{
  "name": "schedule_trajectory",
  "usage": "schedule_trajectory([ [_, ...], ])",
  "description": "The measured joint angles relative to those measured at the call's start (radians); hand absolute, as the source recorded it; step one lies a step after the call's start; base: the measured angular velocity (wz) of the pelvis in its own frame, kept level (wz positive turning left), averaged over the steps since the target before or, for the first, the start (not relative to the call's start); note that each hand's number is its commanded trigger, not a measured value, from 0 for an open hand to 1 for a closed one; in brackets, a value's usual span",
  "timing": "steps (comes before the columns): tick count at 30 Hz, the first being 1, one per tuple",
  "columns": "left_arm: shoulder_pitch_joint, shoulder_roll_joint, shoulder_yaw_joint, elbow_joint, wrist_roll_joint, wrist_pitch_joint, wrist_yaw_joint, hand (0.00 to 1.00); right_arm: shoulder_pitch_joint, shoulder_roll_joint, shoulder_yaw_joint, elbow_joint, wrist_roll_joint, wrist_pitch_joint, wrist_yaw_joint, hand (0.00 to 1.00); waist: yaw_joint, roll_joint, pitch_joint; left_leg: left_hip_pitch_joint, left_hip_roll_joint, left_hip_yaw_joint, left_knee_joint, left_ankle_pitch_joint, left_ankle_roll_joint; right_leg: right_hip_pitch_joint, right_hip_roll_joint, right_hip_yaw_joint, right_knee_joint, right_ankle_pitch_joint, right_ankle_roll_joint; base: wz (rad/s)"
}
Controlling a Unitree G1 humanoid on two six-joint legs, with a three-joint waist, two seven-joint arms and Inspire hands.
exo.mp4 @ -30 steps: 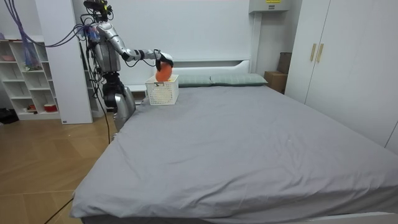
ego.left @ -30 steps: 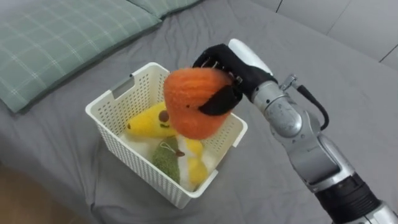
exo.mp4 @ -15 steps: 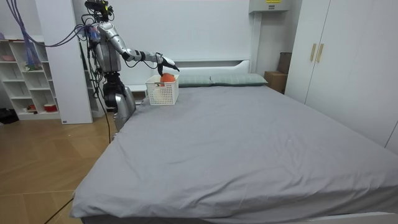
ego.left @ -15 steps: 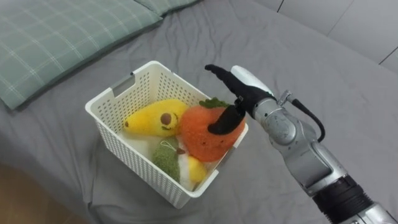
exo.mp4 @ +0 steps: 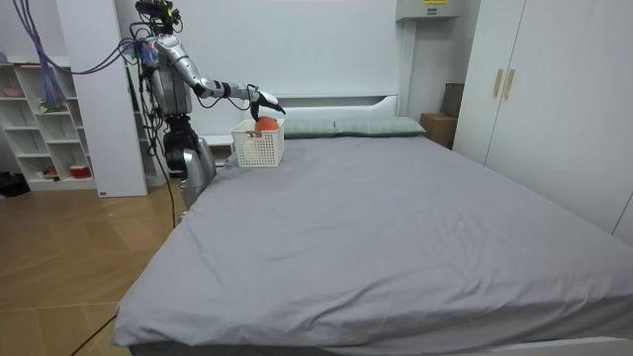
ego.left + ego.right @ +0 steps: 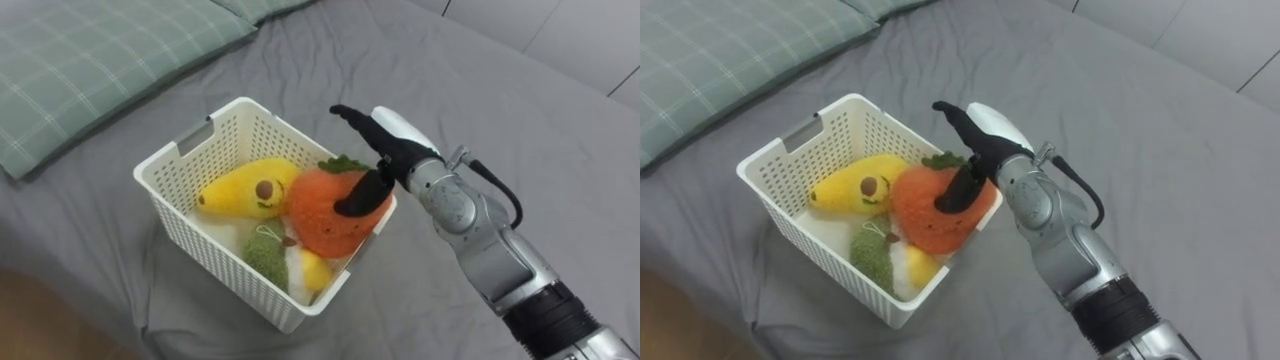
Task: Collect toys from the bed
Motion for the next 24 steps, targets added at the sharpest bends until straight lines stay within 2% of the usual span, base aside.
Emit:
schedule_trajectory([
  [5, -0.002, 0.0, -0.003, -0.005, 0.0, 0.0, 0.002, 0.0, 0.016, 0.0, -0.002, 0.003, 0.0, -0.02, -0.024, 0.0, -0.017, 0.019, -0.0032, -0.001, 0.0, 0.001, -0.001, 0.0, 0.0, -0.003, 0.001, 0.01, 0.0, 0.0, 0.0, -0.01],
  [10, -0.002, 0.0, 0.002, -0.008, 0.005, -0.002, 0.002, 0.0, 0.033, -0.002, -0.048, -0.005, 0.0, -0.036, -0.037, 0.0, -0.052, 0.04, -0.0149, -0.001, 0.001, 0.011, -0.003, 0.001, 0.001, -0.007, 0.0, 0.015, 0.0, 0.0, 0.0, -0.02],
  [12, 0.001, 0.0, 0.011, -0.009, 0.011, -0.005, 0.002, 0.0, 0.057, -0.003, -0.082, -0.014, 0.002, -0.046, -0.047, 0.0, -0.052, 0.041, -0.0231, 0.01, 0.004, 0.023, -0.005, 0.002, 0.002, -0.007, 0.001, 0.027, 0.0, 0.0, 0.0, -0.15],
  [14, 0.006, 0.001, 0.025, -0.011, 0.01, -0.005, 0.002, 0.0, 0.07, -0.016, -0.102, -0.014, 0.008, -0.05, -0.051, 0.0, -0.059, 0.041, -0.0252, 0.024, 0.007, 0.033, -0.01, 0.002, 0.002, -0.001, 0.002, 0.04, 0.0, 0.0, 0.0, -0.16],
  [18, 0.014, 0.0, 0.04, -0.021, 0.008, -0.013, 0.002, 0.0, 0.142, -0.02, -0.215, -0.015, 0.015, -0.064, -0.074, 0.0, -0.108, 0.044, -0.0247, 0.043, 0.007, 0.041, -0.011, 0.002, 0.002, 0.014, 0.002, 0.066, 0.001, 0.0, 0.0, -0.06],
  [19, 0.016, -0.001, 0.04, -0.021, 0.005, -0.019, 0.002, 0.0, 0.157, -0.025, -0.241, -0.015, 0.022, -0.067, -0.081, 0.0, -0.119, 0.051, -0.0222, 0.041, 0.008, 0.053, -0.011, 0.002, 0.002, 0.013, 0.003, 0.074, 0.002, 0.0, 0.0, -0.19],
  [21, 0.016, -0.003, 0.039, -0.02, 0.004, -0.027, 0.002, 0.0, 0.187, -0.037, -0.277, -0.016, 0.036, -0.075, -0.089, 0.0, -0.15, 0.056, -0.0246, 0.043, 0.011, 0.065, -0.015, 0.001, 0.003, 0.01, 0.005, 0.091, 0.003, 0.0, 0.0, -0.2],
  [24, 0.028, -0.003, 0.041, -0.021, -0.001, -0.041, 0.003, 0.0, 0.286, -0.038, -0.351, -0.048, 0.051, -0.081, -0.115, 0.0, -0.183, 0.064, -0.0295, 0.059, 0.017, 0.09, -0.023, -0.002, 0.003, 0.009, 0.01, 0.121, 0.009, 0.002, -0.001, -0.25],
])
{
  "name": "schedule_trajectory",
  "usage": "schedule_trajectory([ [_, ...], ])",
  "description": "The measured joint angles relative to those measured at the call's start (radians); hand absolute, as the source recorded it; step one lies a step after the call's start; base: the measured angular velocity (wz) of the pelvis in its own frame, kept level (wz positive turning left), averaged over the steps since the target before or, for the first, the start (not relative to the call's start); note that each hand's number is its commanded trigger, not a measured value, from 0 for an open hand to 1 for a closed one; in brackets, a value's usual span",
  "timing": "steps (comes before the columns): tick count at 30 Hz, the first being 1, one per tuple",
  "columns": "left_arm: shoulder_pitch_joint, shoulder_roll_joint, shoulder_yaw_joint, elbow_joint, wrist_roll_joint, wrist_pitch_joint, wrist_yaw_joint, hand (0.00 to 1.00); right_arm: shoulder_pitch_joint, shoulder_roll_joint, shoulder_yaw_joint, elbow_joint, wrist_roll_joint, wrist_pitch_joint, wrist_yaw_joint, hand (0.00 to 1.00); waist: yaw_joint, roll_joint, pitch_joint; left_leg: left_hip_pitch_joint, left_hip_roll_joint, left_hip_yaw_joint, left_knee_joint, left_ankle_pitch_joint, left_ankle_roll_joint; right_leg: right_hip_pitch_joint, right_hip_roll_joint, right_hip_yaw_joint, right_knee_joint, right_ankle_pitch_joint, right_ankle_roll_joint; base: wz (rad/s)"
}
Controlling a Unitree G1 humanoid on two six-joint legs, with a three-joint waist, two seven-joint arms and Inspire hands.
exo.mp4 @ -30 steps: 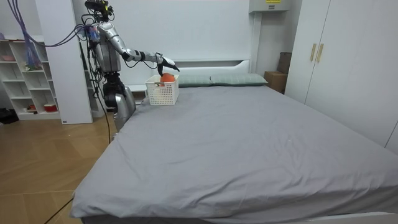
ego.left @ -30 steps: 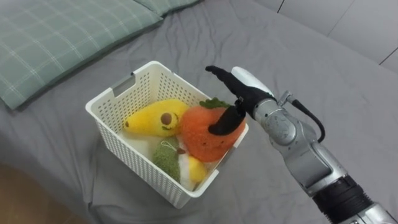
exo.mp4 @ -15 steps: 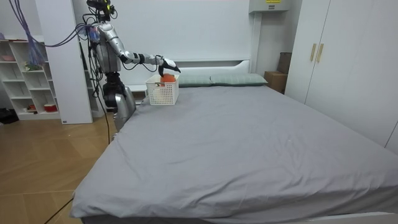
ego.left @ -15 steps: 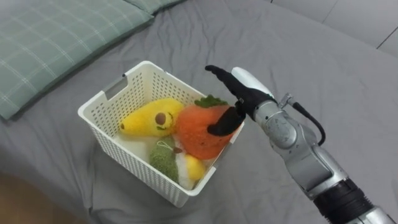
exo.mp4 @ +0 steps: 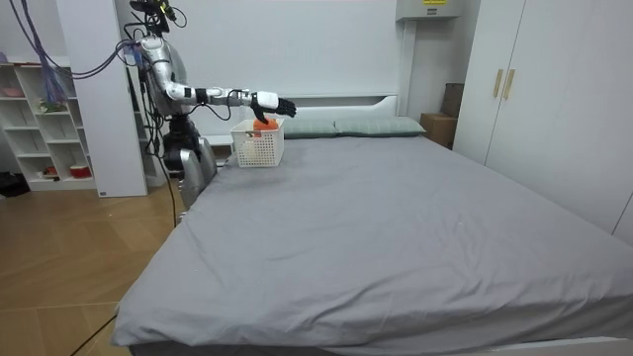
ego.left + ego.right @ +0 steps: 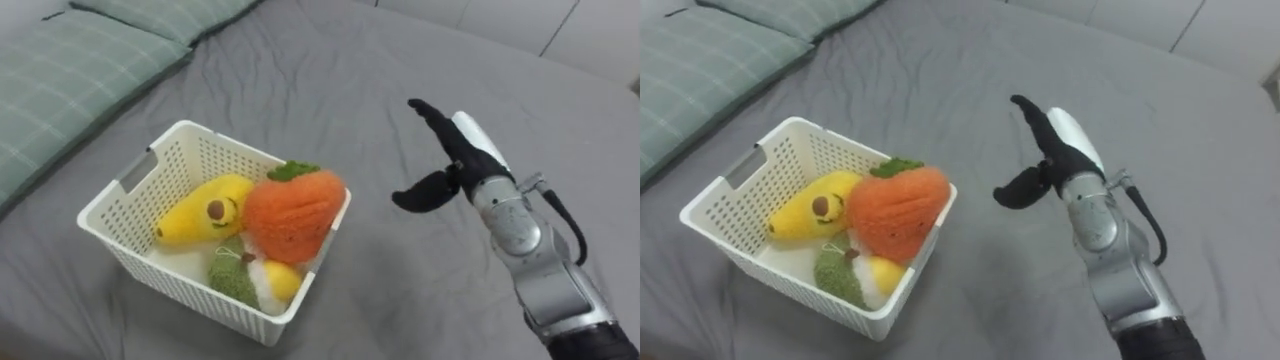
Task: Collect toys from the bed
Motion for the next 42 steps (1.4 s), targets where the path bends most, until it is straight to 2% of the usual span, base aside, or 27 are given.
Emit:
schedule_trajectory([
  [1, 0.005, -0.001, 0.0, 0.001, 0.001, -0.001, 0.0, 0.0, 0.021, -0.004, -0.024, 0.0, 0.019, 0.0, -0.007, 0.0, -0.024, 0.0, -0.0054, 0.002, 0.002, 0.008, -0.001, 0.0, 0.0, -0.006, -0.001, 0.004, 0.01, 0.0, 0.0, -0.25],
  [2, 0.006, -0.002, 0.0, 0.001, 0.001, -0.002, 0.0, 0.0, 0.028, -0.005, -0.041, 0.0, 0.028, 0.0, -0.008, 0.0, -0.033, 0.002, -0.0066, 0.002, 0.003, 0.014, -0.002, 0.0, 0.0, -0.01, -0.001, 0.009, 0.013, 0.0, 0.0, -0.32],
  [4, 0.017, -0.002, 0.005, 0.001, 0.003, -0.018, 0.0, 0.0, 0.063, -0.009, -0.107, 0.0, 0.072, -0.016, -0.036, 0.0, -0.066, 0.011, -0.005, 0.017, 0.007, 0.043, -0.016, 0.0, 0.0, -0.016, 0.005, 0.045, 0.012, 0.002, -0.002, -0.41],
  [5, 0.02, -0.002, 0.011, 0.001, 0.003, -0.026, 0.0, 0.0, 0.076, -0.009, -0.123, -0.001, 0.084, -0.019, -0.043, 0.0, -0.071, 0.012, -0.0052, 0.021, 0.007, 0.047, -0.019, 0.0, 0.0, -0.015, 0.005, 0.05, 0.012, 0.002, -0.002, -0.32],
  [6, 0.028, -0.001, 0.017, 0.0, 0.003, -0.031, 0.002, 0.0, 0.1, -0.009, -0.15, -0.001, 0.12, -0.019, -0.059, 0.0, -0.092, 0.013, -0.0067, 0.033, 0.009, 0.06, -0.023, 0.0, 0.0, -0.015, 0.007, 0.06, 0.013, 0.002, -0.002, -0.27],
  [9, 0.025, -0.002, 0.017, 0.004, -0.001, -0.033, 0.01, 0.0, 0.154, -0.008, -0.195, 0.002, 0.204, -0.031, -0.099, 0.0, -0.147, 0.013, -0.0058, 0.039, 0.015, 0.085, -0.028, -0.003, 0.0, -0.017, 0.012, 0.078, 0.012, 0.004, -0.002, -0.22],
  [12, 0.028, -0.004, 0.02, 0.033, -0.021, -0.033, 0.033, 0.0, 0.217, 0.006, -0.244, 0.062, 0.311, -0.061, -0.135, 0.0, -0.172, 0.02, -0.0011, 0.061, 0.021, 0.11, -0.041, -0.006, -0.002, -0.012, 0.02, 0.104, 0.012, 0.004, -0.002, -0.25],
  [14, 0.036, -0.007, 0.023, 0.038, -0.026, -0.034, 0.048, 0.0, 0.239, 0.026, -0.282, 0.137, 0.404, -0.062, -0.172, 0.0, -0.185, 0.021, 0.0, 0.063, 0.024, 0.123, -0.051, -0.008, -0.003, -0.016, 0.022, 0.11, 0.011, 0.005, -0.004, -0.19],
  [17, 0.044, -0.013, 0.017, 0.046, -0.06, -0.041, 0.07, 0.0, 0.298, 0.069, -0.303, 0.275, 0.589, -0.085, -0.24, 0.0, -0.203, 0.025, 0.0014, 0.066, 0.026, 0.129, -0.051, -0.01, -0.005, -0.016, 0.025, 0.121, 0.011, 0.005, -0.004, -0.06],
  [18, 0.045, -0.023, 0.021, 0.045, -0.084, -0.048, 0.079, 0.0, 0.327, 0.097, -0.316, 0.32, 0.651, -0.091, -0.25, 0.0, -0.207, 0.025, 0.0009, 0.066, 0.028, 0.133, -0.051, -0.011, -0.006, -0.016, 0.027, 0.126, 0.011, 0.005, -0.005, -0.09],
  [19, 0.049, -0.03, 0.021, 0.046, -0.115, -0.056, 0.088, 0.0, 0.35, 0.121, -0.319, 0.38, 0.721, -0.104, -0.267, 0.0, -0.213, 0.034, 0.0029, 0.067, 0.029, 0.135, -0.051, -0.011, -0.006, -0.016, 0.028, 0.128, 0.01, 0.006, -0.005, -0.07],
  [21, 0.052, -0.036, 0.02, 0.062, -0.126, -0.074, 0.091, 0.0, 0.373, 0.145, -0.324, 0.482, 0.796, -0.121, -0.279, 0.0, -0.237, 0.044, 0.0018, 0.068, 0.029, 0.133, -0.05, -0.012, -0.007, -0.015, 0.029, 0.128, 0.009, 0.006, -0.005, 0.0],
  [24, 0.062, -0.049, 0.021, 0.07, -0.123, -0.086, 0.091, 0.0, 0.416, 0.159, -0.342, 0.632, 0.865, -0.147, -0.288, 0.0, -0.251, 0.063, -0.001, 0.07, 0.029, 0.138, -0.05, -0.012, -0.007, -0.017, 0.03, 0.14, 0.012, 0.005, -0.006, -0.06],
  [25, 0.071, -0.057, 0.021, 0.071, -0.123, -0.093, 0.091, 0.0, 0.426, 0.159, -0.356, 0.684, 0.886, -0.151, -0.287, 0.0, -0.256, 0.065, 0.0011, 0.071, 0.029, 0.142, -0.05, -0.013, -0.007, -0.018, 0.031, 0.144, 0.013, 0.005, -0.006, -0.09],
  [27, 0.073, -0.062, 0.027, 0.082, -0.123, -0.108, 0.086, 0.0, 0.435, 0.159, -0.368, 0.775, 0.891, -0.159, -0.284, 0.0, -0.257, 0.072, 0.0008, 0.075, 0.029, 0.147, -0.05, -0.016, -0.012, -0.018, 0.032, 0.152, 0.016, 0.001, -0.008, -0.1],
  [29, 0.081, -0.061, 0.044, 0.084, -0.119, -0.113, 0.078, 0.0, 0.434, 0.159, -0.38, 0.863, 0.889, -0.158, -0.265, 0.0, -0.26, 0.069, 0.0018, 0.083, 0.03, 0.151, -0.05, -0.02, -0.016, -0.022, 0.032, 0.161, 0.028, -0.015, -0.009, -0.05],
  [30, 0.09, -0.062, 0.06, 0.086, -0.113, -0.113, 0.068, 0.0, 0.437, 0.158, -0.391, 0.917, 0.879, -0.157, -0.243, 0.0, -0.269, 0.066, -0.0004, 0.089, 0.031, 0.147, -0.049, -0.021, -0.018, -0.017, 0.032, 0.155, 0.027, -0.021, -0.009, 0.07],
  [32, 0.102, -0.063, 0.068, 0.086, -0.095, -0.113, 0.06, 0.0, 0.437, 0.157, -0.393, 0.988, 0.815, -0.155, -0.205, 0.0, -0.274, 0.065, -0.0009, 0.091, 0.032, 0.145, -0.048, -0.021, -0.019, -0.016, 0.03, 0.152, 0.028, -0.023, -0.011, 0.04],
  [33, 0.104, -0.062, 0.068, 0.089, -0.095, -0.112, 0.057, 0.0, 0.431, 0.154, -0.379, 1.031, 0.752, -0.143, -0.182, 0.0, -0.27, 0.062, -0.003, 0.091, 0.034, 0.15, -0.048, -0.021, -0.021, -0.018, 0.033, 0.156, 0.028, -0.022, -0.012, -0.15],
  [35, 0.097, -0.062, 0.065, 0.093, -0.091, -0.105, 0.055, 0.0, 0.42, 0.146, -0.296, 1.079, 0.616, -0.111, -0.156, 0.0, -0.245, 0.058, -0.0047, 0.089, 0.038, 0.16, -0.049, -0.022, -0.023, -0.025, 0.038, 0.166, 0.028, -0.016, -0.018, -0.19],
  [36, 0.093, -0.061, 0.055, 0.094, -0.087, -0.099, 0.056, 0.0, 0.403, 0.147, -0.248, 1.093, 0.513, -0.081, -0.144, 0.0, -0.237, 0.055, -0.0063, 0.084, 0.038, 0.16, -0.048, -0.02, -0.022, -0.032, 0.04, 0.159, 0.029, -0.013, -0.02, -0.1],
  [39, 0.076, -0.063, 0.032, 0.095, -0.088, -0.072, 0.059, 0.0, 0.338, 0.149, -0.234, 1.11, 0.379, -0.03, -0.126, 0.0, -0.229, 0.054, -0.0065, 0.082, 0.035, 0.155, -0.048, -0.019, -0.018, -0.031, 0.034, 0.143, 0.027, -0.011, -0.019, 0.03],
  [42, 0.069, -0.062, 0.015, 0.101, -0.089, -0.066, 0.06, 0.0, 0.277, 0.147, -0.199, 1.11, 0.335, -0.026, -0.121, 0.0, -0.216, 0.056, -0.0058, 0.085, 0.035, 0.15, -0.049, -0.019, -0.018, -0.025, 0.035, 0.141, 0.024, -0.011, -0.019, 0.07],
])
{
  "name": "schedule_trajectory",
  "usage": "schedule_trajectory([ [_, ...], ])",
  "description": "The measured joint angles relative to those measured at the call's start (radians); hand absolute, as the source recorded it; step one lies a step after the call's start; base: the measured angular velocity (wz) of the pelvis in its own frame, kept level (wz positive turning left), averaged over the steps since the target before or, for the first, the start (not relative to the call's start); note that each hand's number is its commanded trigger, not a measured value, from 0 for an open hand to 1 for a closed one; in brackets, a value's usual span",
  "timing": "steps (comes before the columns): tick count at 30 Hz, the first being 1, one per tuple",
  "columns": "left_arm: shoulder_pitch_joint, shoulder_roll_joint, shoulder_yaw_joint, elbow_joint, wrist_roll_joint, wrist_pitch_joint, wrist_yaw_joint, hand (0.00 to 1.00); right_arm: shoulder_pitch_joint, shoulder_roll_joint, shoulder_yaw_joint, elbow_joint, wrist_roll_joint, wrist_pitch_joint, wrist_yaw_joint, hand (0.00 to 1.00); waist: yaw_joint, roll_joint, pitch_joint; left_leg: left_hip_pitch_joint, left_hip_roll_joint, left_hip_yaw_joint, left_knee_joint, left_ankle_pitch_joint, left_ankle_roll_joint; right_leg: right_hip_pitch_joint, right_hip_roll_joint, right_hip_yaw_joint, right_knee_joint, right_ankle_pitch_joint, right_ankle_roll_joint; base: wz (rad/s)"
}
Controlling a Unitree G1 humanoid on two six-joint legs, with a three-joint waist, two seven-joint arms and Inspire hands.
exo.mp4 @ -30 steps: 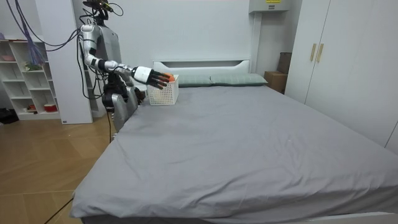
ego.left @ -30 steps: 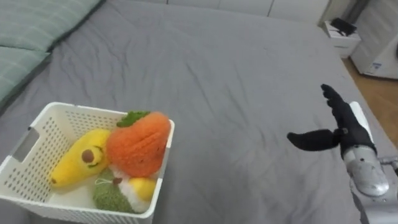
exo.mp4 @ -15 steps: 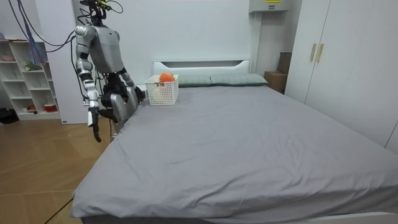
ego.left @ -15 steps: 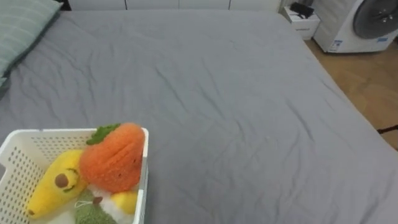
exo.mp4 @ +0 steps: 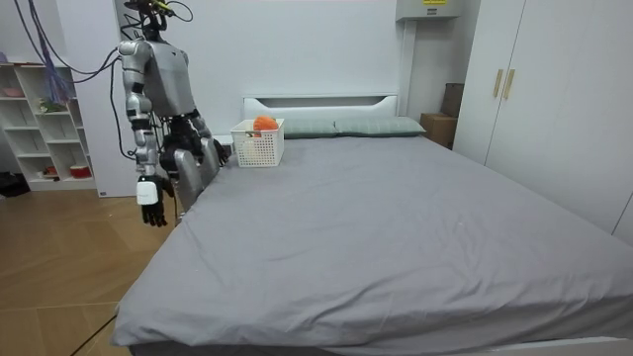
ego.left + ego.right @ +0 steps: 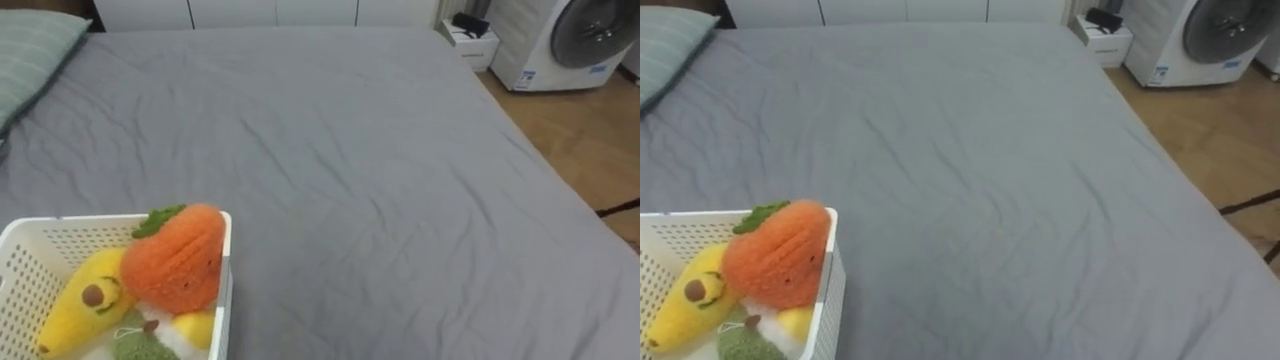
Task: Collect toys from the bed
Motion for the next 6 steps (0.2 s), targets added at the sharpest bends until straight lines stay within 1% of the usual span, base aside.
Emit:
schedule_trajectory([
  [1, 0.0, 0.0, -0.007, 0.0, 0.0, 0.002, 0.001, 0.0, -0.022, 0.0, 0.018, 0.0, -0.007, 0.0, -0.001, 0.0, 0.002, 0.001, 0.0005, 0.001, 0.0, -0.002, 0.0, 0.0, 0.0, 0.003, 0.001, 0.0, -0.001, 0.0, 0.0, 0.1],
  [3, -0.001, -0.001, -0.023, 0.0, 0.0, 0.004, 0.001, 0.0, -0.038, 0.001, 0.046, 0.0, -0.01, 0.0, 0.0, 0.0, 0.004, 0.003, 0.0004, 0.002, 0.0, -0.012, 0.0, 0.0, -0.001, 0.013, 0.003, -0.004, -0.012, 0.0, 0.0, 0.17],
  [6, -0.003, -0.008, -0.051, -0.001, 0.0, 0.015, 0.001, 0.0, -0.059, 0.003, 0.081, -0.002, -0.025, 0.0, 0.0, 0.0, 0.026, 0.005, 0.0012, 0.0, 0.0, -0.018, 0.0, 0.001, -0.003, 0.014, 0.004, -0.008, -0.017, -0.001, 0.001, 0.08],
])
